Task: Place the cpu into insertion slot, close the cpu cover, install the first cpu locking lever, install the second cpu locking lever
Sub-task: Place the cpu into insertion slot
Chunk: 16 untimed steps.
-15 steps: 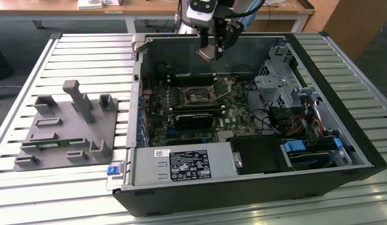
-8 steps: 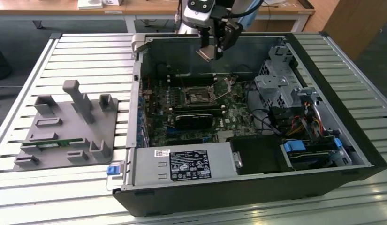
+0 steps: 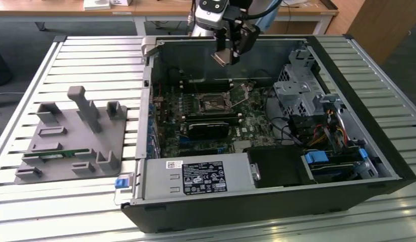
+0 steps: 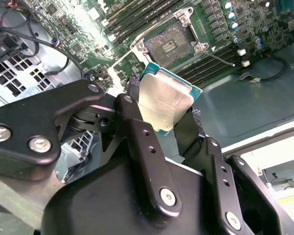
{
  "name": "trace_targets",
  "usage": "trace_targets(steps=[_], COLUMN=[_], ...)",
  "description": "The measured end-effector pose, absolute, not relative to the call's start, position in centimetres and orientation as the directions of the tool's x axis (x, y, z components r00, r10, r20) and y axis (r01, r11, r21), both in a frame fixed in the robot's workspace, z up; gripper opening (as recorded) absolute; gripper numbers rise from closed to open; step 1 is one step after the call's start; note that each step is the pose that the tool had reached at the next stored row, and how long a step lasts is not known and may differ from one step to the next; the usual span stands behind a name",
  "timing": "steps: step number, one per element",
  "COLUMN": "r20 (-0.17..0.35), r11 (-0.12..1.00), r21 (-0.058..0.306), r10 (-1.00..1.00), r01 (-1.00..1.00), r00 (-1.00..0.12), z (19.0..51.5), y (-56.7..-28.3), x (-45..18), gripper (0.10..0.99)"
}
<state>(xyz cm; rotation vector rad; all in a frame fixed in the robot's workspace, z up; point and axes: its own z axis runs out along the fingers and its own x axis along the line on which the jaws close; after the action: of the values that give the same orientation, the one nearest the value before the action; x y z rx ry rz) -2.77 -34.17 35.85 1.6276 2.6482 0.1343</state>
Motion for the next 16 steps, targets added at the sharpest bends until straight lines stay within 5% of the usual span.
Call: trace_targets(steps=[16], r20=[0.019], r11=[0.336], r21=[0.089], r10=[0.94], r01=[0.937], r00=[-0.339], z=[35.77], y=[-34.17], x=[-2.77], gripper=[0.533])
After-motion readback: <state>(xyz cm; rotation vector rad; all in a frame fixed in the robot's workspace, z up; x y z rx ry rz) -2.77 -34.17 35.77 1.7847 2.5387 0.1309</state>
